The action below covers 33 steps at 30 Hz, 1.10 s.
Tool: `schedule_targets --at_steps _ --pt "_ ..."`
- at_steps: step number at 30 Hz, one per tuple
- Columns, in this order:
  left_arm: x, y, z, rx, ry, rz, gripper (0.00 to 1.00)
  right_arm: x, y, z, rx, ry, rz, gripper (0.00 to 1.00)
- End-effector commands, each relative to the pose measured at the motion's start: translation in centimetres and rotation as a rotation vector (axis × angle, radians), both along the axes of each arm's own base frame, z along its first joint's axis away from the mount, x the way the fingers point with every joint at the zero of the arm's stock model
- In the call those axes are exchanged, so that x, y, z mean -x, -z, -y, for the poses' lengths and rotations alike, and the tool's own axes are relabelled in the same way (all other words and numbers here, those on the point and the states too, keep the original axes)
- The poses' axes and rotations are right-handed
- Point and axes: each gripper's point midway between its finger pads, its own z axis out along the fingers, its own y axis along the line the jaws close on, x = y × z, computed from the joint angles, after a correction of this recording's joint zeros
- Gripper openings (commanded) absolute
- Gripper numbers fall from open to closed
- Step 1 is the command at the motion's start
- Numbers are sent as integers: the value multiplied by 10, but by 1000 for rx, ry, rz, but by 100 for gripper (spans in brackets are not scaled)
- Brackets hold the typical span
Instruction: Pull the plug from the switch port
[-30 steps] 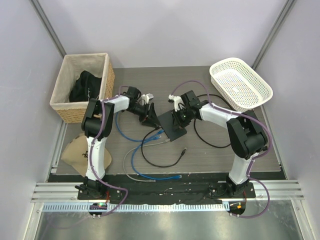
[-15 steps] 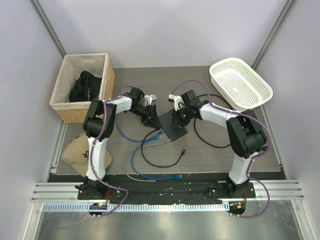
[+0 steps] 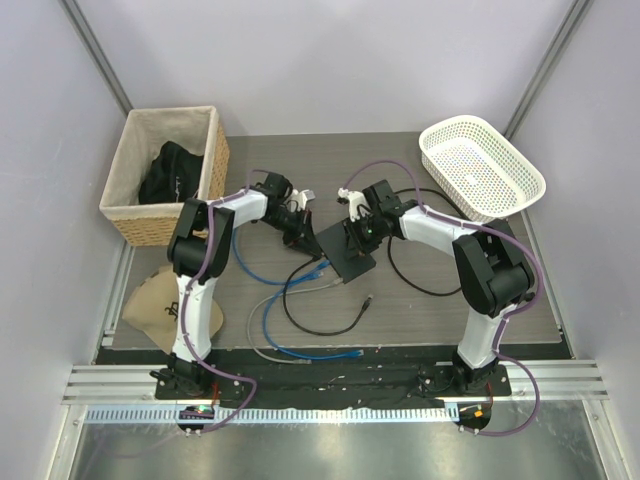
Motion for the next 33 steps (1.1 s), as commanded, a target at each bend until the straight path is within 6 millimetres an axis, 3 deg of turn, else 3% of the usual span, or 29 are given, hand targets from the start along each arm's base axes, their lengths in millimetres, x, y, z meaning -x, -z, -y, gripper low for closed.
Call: schedule_targets --at_steps 1,8,15,24,33 --pt "13 61 -5 -286 29 28 0 8 26 3 62 -12 -24 16" --pt "11 58 -9 -333 25 37 0 9 26 3 69 -11 -14 16" --pt "27 56 -20 -351 62 32 0 9 27 5 78 -9 -4 16" --pt "31 58 -26 -376 104 37 0 12 29 9 90 -11 -1 16" --pt "17 61 -36 -448 160 84 0 15 29 11 93 -14 5 16"
